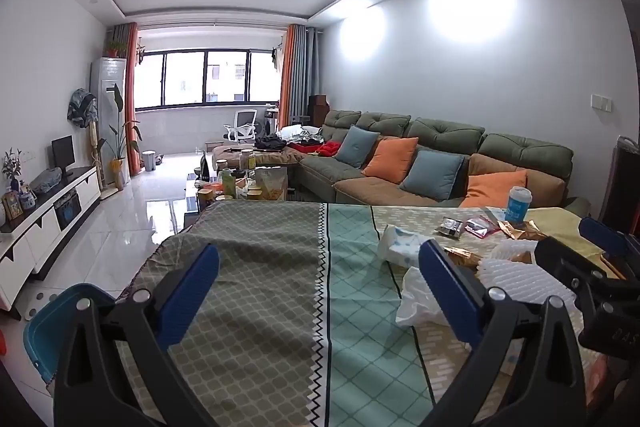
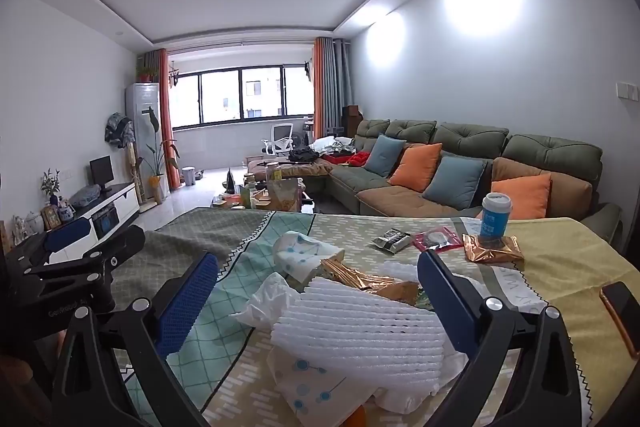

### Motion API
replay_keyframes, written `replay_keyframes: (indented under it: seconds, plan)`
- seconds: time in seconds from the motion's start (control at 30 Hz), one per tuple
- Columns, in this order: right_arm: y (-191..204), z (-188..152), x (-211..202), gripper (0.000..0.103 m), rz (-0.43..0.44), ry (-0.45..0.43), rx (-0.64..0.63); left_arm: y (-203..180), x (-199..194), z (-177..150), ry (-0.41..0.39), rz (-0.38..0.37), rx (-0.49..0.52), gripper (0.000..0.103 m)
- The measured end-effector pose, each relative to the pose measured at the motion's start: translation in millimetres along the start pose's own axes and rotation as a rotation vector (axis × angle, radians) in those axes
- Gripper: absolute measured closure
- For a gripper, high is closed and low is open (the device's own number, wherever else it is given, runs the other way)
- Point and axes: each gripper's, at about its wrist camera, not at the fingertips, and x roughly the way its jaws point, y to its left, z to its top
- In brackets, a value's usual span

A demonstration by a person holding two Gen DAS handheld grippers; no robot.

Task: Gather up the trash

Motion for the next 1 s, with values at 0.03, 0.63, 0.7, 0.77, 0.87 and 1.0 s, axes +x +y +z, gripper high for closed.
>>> replay_keyframes:
  seconds: [0.03,0.63,0.7,0.77,0.87,1.0]
  plan:
    - [0.1,0.0,0.0,0.004,0.001,0.001,-0.001,0.2,-0.2,0.1,-0.002,-0.002,-0.003,0.003]
    - [-5.2,3.0,-5.0,0.004,-0.003,-0.029,0.006,-1.2,-10.3,2.8,-0.01,-0.015,-0.031,0.003]
    - [-5.1,2.5,-5.5,0.004,-0.002,-0.03,0.006,-0.3,-9.8,2.6,-0.009,-0.016,-0.031,0.003]
    - [-2.2,5.2,-10.7,0.004,-0.005,-0.034,0.01,-0.6,-10.7,2.8,-0.012,-0.015,-0.03,0.003]
    - [-1.5,7.1,-13.9,0.004,-0.007,-0.038,0.015,-0.3,-11.9,4.4,-0.014,-0.018,-0.032,0.003]
    - [-2.8,6.9,-13.4,0.004,-0.006,-0.04,0.018,-0.4,-14.2,5.0,-0.017,-0.018,-0.032,0.003]
